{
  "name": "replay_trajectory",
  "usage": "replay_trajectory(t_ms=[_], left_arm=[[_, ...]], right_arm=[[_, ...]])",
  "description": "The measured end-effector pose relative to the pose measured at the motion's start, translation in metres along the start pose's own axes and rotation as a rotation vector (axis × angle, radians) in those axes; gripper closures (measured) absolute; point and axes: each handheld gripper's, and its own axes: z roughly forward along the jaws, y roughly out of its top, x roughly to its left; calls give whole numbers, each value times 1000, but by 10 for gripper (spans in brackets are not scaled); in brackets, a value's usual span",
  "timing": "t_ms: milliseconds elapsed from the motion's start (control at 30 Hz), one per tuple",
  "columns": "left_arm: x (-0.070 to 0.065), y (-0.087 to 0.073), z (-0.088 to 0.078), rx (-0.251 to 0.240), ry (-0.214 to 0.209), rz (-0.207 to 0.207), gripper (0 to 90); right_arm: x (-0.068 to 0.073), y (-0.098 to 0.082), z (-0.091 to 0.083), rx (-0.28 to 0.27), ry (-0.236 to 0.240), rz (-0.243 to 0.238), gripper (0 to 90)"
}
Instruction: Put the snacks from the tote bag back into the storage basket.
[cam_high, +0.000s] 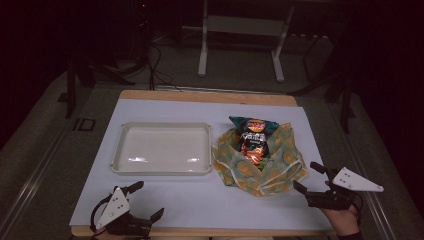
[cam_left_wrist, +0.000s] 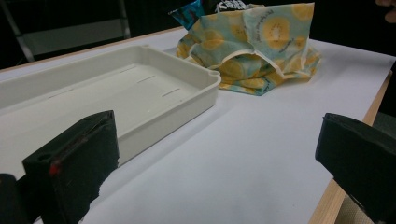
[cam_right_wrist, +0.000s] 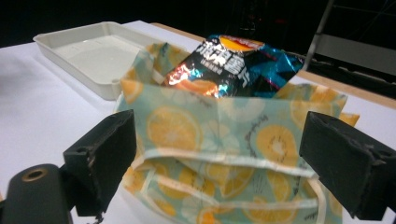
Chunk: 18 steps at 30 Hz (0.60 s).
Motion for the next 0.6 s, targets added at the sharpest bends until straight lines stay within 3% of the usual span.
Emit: replay_trajectory(t_ms=[233, 600], left_arm=[[2, 0, 1, -11, -2, 5, 1], [2, 0, 2, -12, -2, 6, 1]], right_arm=[[-4, 20, 7, -43, 2, -9, 109], [-12, 43, 19, -57, 4, -34, 110]])
